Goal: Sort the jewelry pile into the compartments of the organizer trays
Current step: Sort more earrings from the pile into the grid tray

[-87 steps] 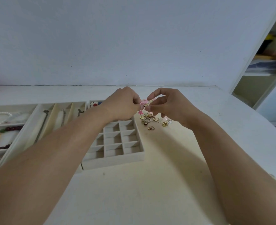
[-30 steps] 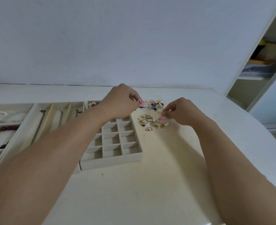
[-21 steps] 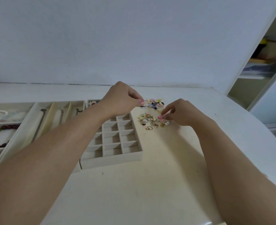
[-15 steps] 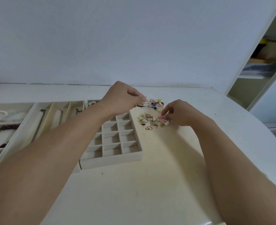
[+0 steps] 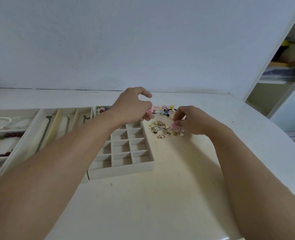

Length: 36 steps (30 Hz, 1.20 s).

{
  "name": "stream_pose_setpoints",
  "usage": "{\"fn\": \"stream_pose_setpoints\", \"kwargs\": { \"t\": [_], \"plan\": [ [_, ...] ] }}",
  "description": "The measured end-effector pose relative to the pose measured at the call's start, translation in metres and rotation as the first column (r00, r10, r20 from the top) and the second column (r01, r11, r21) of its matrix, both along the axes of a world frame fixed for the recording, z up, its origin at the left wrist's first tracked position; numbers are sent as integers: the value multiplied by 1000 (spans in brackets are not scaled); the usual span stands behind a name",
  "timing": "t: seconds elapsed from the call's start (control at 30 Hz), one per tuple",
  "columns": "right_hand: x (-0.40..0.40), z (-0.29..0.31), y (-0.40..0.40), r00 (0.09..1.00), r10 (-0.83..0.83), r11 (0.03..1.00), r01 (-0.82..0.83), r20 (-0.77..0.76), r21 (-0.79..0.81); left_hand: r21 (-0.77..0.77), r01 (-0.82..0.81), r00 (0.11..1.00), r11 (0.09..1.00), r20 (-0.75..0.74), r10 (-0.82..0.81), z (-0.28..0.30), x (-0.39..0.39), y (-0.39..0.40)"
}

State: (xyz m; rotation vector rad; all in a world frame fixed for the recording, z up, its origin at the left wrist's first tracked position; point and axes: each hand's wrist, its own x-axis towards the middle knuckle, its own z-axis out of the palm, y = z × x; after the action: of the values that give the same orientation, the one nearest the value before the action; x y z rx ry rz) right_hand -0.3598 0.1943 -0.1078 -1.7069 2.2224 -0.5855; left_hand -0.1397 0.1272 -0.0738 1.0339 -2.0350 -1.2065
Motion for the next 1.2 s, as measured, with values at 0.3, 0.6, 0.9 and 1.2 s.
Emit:
{"fn": "stream_pose_setpoints", "kwargs": {
  "t": [0.3,0.6,0.9,1.2],
  "plan": [
    [13,13,7,982,32,958,23,187,-287,-91,36,995,995,95,-27,0,-1,1],
    [47,31,17,920,225,907,-78,321,-414,-143,90,986,986,155,-67,3,5,-6],
    [47,34,18,894,342,833,-146,290,-533,121,228,974,966,-28,-227,6,7,-6],
    [41,33,16,824,393,807,-96,409,-583,196,157,973,968,-197,-118,16,9,-7]
  ]
}}
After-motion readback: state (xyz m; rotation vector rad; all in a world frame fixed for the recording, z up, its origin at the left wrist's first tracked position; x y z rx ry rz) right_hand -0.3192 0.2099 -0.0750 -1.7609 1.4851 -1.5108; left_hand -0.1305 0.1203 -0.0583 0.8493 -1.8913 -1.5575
